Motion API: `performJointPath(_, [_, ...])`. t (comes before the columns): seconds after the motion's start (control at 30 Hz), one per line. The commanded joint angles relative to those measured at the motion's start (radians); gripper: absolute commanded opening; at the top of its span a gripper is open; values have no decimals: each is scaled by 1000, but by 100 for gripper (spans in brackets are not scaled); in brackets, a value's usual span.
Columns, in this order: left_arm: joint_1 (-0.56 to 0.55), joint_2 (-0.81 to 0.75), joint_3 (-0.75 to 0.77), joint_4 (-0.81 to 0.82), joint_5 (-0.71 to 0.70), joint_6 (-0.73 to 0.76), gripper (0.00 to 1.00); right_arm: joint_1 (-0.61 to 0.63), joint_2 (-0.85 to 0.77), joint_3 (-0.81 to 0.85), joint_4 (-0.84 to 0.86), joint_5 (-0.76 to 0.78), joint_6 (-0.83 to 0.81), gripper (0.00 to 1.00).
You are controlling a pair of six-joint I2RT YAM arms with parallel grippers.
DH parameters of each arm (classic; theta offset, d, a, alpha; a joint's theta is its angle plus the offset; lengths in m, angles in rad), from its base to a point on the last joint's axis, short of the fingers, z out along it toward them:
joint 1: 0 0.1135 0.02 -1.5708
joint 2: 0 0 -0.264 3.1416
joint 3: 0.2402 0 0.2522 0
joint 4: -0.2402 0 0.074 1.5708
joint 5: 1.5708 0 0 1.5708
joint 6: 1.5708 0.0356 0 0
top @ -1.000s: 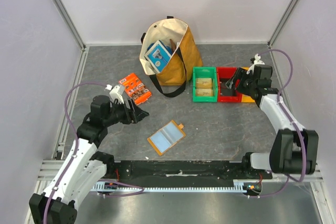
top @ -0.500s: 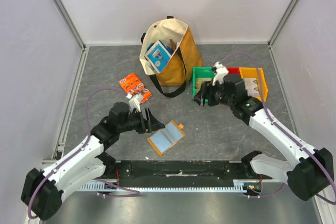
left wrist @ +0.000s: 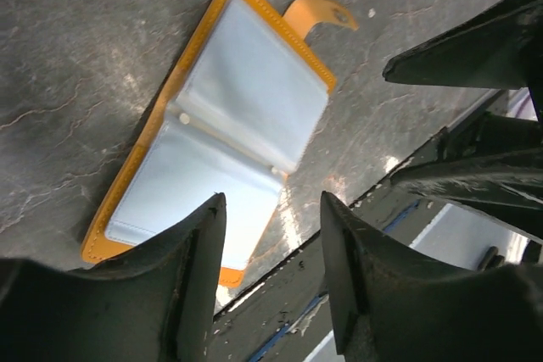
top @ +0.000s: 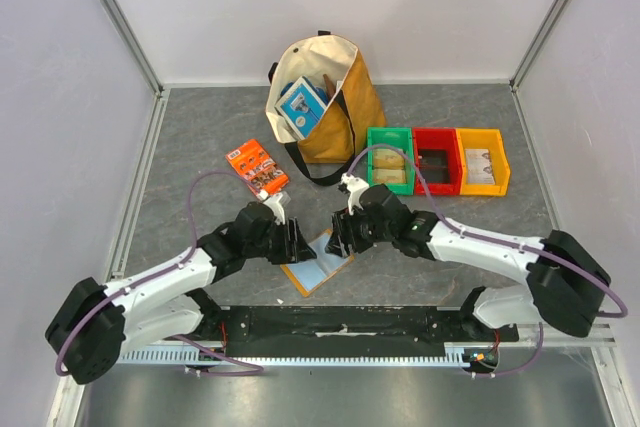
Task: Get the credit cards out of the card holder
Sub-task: Remove the credit card from the card holder.
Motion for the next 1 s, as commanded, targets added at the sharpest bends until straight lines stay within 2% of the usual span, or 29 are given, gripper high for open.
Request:
performJointPath(0.0, [-19,20,-24,26,-48,2,53,11,62,-21,71,61,5,66])
performJointPath(0.03, [-19,27,-26,22,-54,3,49,11,73,-24,99,70,-1,65])
performJointPath(0.23, [-34,69,-44,19,-67,2,47,14,149,-36,108,63,-16,64])
performJointPath(0.43, [-50,89,-60,25,-86,-12,45,30,189,-33,117,37,-18,54])
performJointPath(0.83, [-54,102,-70,40,-83,-18,43,37,215,-23,99,24,-27,48])
performJointPath(0.97, [-59,107,-72,49,-81,-20,43,45,229,-15,113,-27,-35,46])
